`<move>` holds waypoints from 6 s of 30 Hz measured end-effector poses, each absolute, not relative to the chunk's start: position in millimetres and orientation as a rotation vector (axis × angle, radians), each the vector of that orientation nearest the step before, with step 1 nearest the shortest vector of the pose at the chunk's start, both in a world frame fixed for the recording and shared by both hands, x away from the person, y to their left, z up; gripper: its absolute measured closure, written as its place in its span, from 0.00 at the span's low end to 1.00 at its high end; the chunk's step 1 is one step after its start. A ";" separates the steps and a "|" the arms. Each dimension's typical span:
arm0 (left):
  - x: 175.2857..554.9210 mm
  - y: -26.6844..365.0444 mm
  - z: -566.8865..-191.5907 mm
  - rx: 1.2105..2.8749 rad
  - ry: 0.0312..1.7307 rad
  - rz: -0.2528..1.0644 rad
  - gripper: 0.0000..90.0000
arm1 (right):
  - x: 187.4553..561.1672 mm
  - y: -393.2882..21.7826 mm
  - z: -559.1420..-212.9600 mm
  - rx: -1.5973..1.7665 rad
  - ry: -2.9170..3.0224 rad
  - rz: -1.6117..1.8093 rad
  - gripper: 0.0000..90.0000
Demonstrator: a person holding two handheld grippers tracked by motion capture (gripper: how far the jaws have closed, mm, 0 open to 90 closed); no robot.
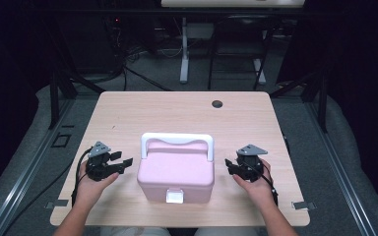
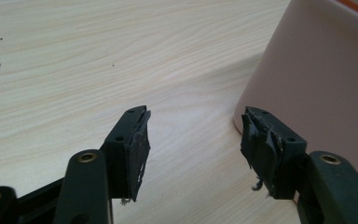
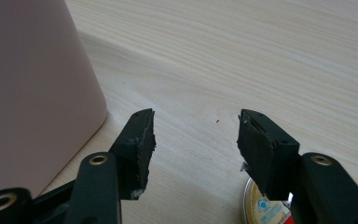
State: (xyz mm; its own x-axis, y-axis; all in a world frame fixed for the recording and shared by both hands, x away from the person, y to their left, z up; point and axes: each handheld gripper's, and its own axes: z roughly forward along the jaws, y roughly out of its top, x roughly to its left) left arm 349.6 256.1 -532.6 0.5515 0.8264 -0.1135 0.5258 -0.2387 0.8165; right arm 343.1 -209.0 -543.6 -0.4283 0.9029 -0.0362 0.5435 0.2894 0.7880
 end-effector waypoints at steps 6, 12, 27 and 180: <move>349.5 255.1 -531.3 1.892 1.101 0.416 0.49 | 343.6 -209.2 -543.6 1.284 2.087 0.995 0.51; 346.7 257.0 -529.5 1.900 1.081 0.444 0.53 | 342.8 -210.3 -539.4 1.286 2.078 1.030 0.55; 338.7 255.9 -504.8 1.899 1.042 0.418 0.62 | 335.1 -206.6 -526.2 1.251 2.110 1.101 0.62; 338.1 199.4 -434.9 2.108 0.822 0.215 0.80 | 318.6 -165.7 -439.5 0.983 2.405 1.277 0.79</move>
